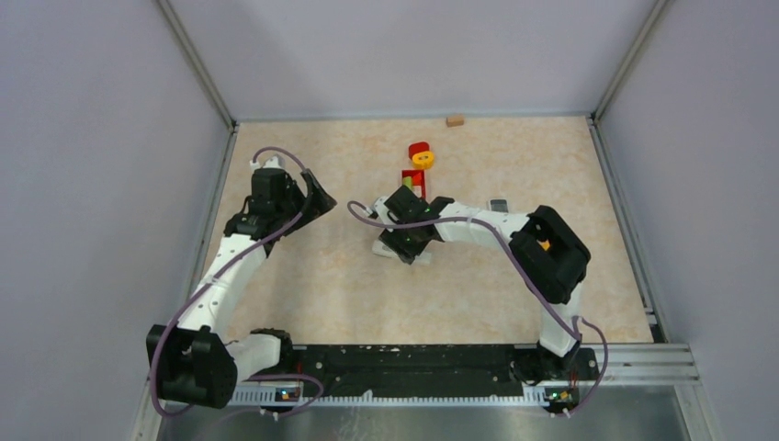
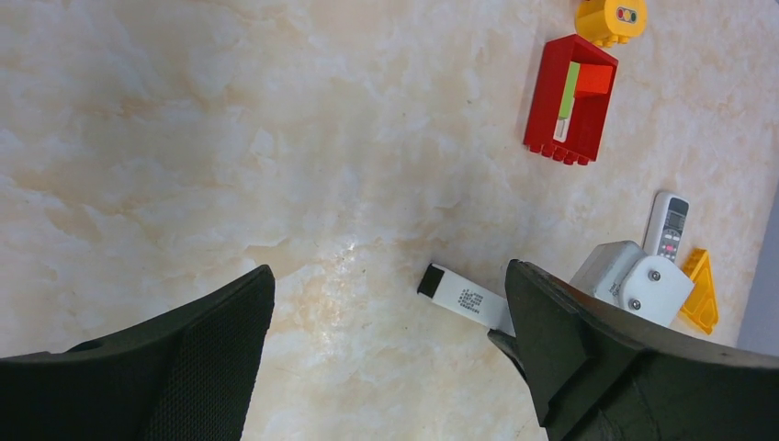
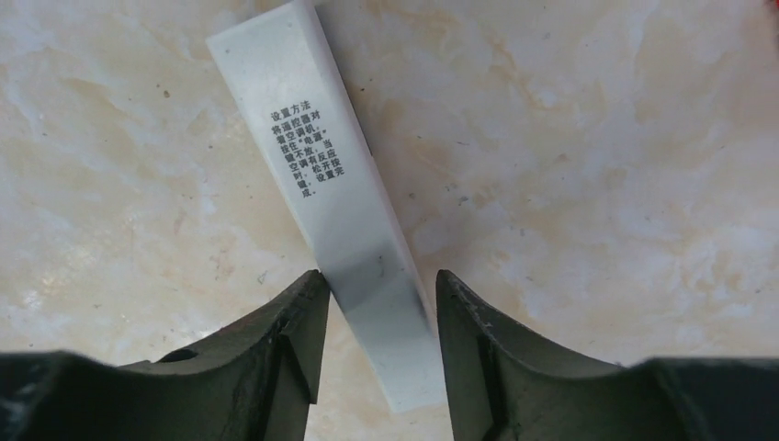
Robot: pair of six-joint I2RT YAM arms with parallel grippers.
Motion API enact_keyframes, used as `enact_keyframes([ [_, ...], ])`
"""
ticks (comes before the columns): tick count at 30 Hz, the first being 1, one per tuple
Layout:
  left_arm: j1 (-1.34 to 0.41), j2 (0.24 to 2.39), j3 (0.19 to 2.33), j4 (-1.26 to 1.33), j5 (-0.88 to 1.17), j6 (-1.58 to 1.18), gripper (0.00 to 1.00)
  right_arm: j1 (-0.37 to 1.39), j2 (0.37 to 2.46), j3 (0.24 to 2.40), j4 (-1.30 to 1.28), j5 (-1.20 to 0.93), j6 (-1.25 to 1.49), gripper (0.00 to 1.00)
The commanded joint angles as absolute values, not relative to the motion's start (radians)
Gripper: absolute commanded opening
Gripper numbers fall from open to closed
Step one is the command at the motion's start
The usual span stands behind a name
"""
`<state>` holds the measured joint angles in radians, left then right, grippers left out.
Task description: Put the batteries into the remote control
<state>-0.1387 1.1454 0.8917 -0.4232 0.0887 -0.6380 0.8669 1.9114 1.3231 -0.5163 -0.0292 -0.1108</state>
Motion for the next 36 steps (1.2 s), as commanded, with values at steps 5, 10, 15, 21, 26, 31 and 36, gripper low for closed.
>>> enact_keyframes([
  [5,-0.13,1.126,0.894,-0.426,0.11,-0.64,0.99,0.87,1.917,1.355,-0.532,0.074,-0.137,0.16],
  [10,-0.13,1.119,0.905,-0.446,0.118,-0.632,0.99,0.847,1.828,1.304,-0.515,0.129,-0.089,0.13],
  [15,-0.13,1.111,0.92,-0.472,0.123,-0.622,0.99,0.739,1.737,1.225,-0.522,0.194,0.068,0.14],
  [21,-0.13,1.1,0.924,-0.467,0.165,-0.617,0.99,0.571,1.647,1.085,-0.488,0.255,0.266,0.17],
  [26,-0.129,1.077,0.923,-0.466,0.158,-0.627,0.99,0.482,1.62,1.025,-0.422,0.23,0.357,0.2],
  [31,-0.129,1.061,0.926,-0.466,0.174,-0.629,0.99,0.468,1.653,1.042,-0.41,0.211,0.369,0.35],
  [36,-0.129,1.046,0.957,-0.5,0.2,-0.598,0.99,0.468,1.609,1.069,-0.439,0.218,0.399,0.62],
])
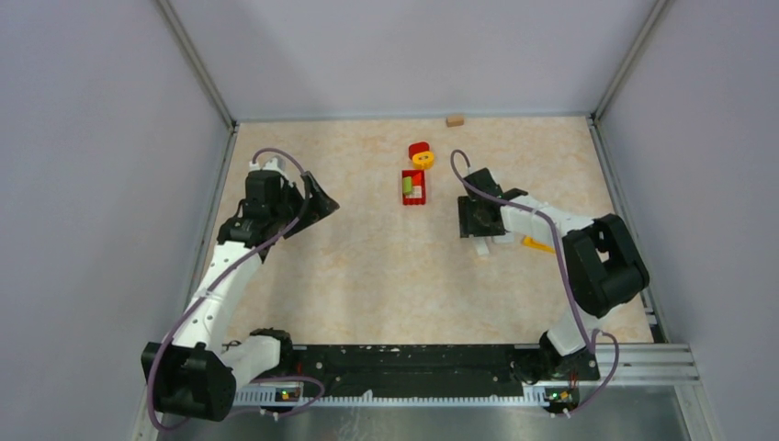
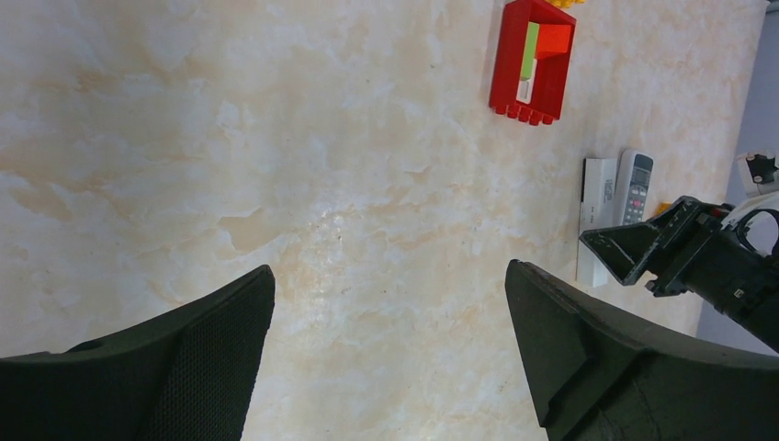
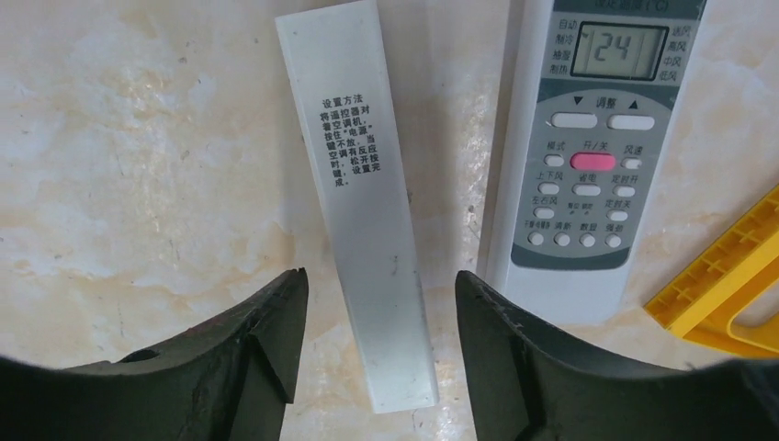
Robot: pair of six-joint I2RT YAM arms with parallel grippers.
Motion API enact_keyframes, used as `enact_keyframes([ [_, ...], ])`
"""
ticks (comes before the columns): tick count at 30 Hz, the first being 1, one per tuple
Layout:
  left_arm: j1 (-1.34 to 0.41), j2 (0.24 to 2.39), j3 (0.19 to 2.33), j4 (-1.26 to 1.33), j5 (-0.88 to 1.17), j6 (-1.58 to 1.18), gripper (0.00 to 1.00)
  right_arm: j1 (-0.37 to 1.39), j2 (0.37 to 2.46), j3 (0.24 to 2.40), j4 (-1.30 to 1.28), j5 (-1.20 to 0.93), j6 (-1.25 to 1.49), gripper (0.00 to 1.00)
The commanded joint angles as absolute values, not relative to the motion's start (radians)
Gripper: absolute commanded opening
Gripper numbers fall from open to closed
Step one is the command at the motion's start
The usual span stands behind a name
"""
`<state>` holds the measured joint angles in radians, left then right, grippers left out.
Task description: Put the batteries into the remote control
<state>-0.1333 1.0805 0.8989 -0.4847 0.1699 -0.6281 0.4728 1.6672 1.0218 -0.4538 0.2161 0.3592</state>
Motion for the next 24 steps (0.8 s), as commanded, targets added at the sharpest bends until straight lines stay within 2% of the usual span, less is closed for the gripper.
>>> enact_keyframes([
  [1,-0.129,1.038,0.965,-0.507,0.198,-0.583,0.99,0.468,1.58,1.07,-0.438,0.214,0.401,0.67],
  [5,-0.129,0.975,0.986,-0.536,0.141,-0.547,0.99,0.467,1.437,1.091,-0.482,0.251,0.401,0.75],
  [13,-0.129,0.786,1.029,-0.606,-0.086,-0.475,0.99,0.467,0.961,1.006,-0.567,0.507,0.426,0.78],
  [16,-0.129,0.696,1.048,-0.624,-0.157,-0.444,0.99,0.467,0.779,1.003,-0.621,0.626,0.421,0.83],
  [18,-0.129,0.631,1.077,-0.652,-0.264,-0.434,0.99,0.467,0.668,1.008,-0.646,0.69,0.397,0.92],
  [24,-0.129,0.471,1.127,-0.671,-0.404,-0.39,0.99,0.468,0.423,1.062,-0.678,0.843,0.336,0.94],
])
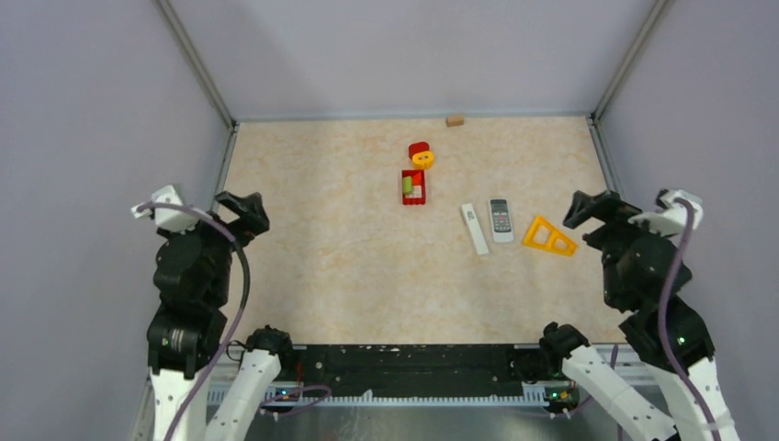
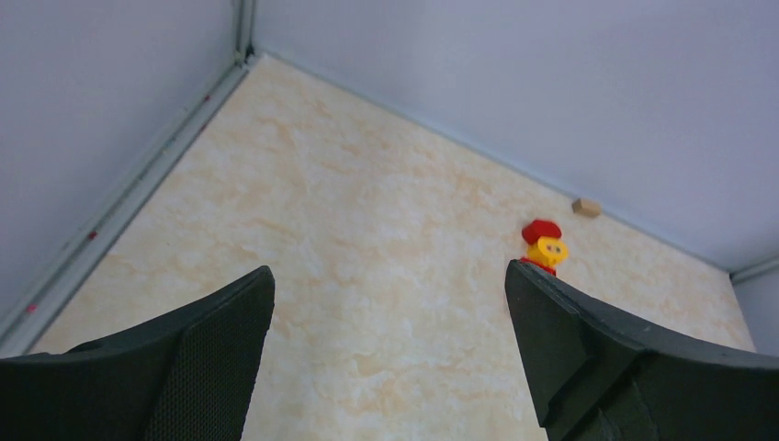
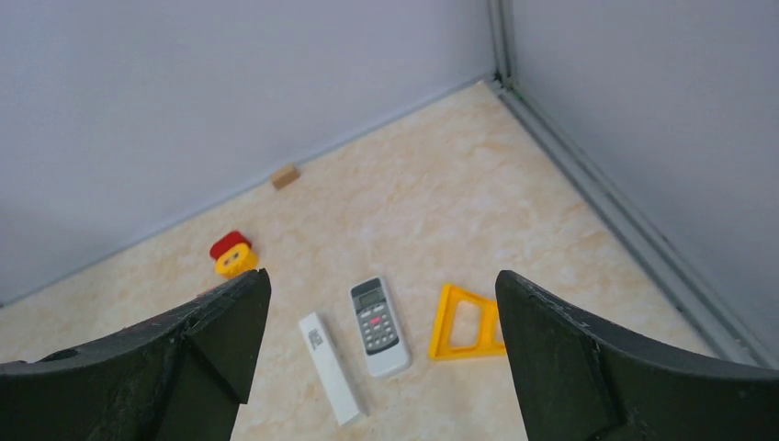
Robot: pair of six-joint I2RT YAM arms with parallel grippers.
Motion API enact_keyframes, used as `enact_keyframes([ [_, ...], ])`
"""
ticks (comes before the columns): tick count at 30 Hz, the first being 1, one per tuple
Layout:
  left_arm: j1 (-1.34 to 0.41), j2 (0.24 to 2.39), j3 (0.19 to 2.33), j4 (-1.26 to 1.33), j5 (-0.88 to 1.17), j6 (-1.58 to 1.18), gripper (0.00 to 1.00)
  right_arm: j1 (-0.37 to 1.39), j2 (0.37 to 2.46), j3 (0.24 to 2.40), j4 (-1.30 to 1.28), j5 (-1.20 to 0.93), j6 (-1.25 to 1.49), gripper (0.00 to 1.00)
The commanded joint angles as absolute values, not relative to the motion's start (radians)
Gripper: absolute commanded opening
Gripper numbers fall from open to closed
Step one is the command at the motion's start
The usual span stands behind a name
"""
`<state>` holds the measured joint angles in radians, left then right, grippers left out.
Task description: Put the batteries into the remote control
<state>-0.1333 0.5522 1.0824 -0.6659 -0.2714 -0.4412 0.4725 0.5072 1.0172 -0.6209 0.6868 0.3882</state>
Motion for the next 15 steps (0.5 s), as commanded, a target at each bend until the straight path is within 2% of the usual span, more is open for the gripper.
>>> enact_keyframes([
  [1,-0.13,0.446,1.128,-0.667,-0.404,-0.379,0.99,0.468,0.401,1.069,-0.684,0.86,0.33,0.94],
  [8,-0.13,0.362,1.169,-0.688,-0.4,-0.347,0.99,0.468,0.362,1.164,-0.713,0.896,0.284,0.95],
  [15,-0.129,0.379,1.202,-0.742,-0.369,-0.338,0.99,0.468,0.385,1.184,-0.705,0.892,0.281,0.95],
])
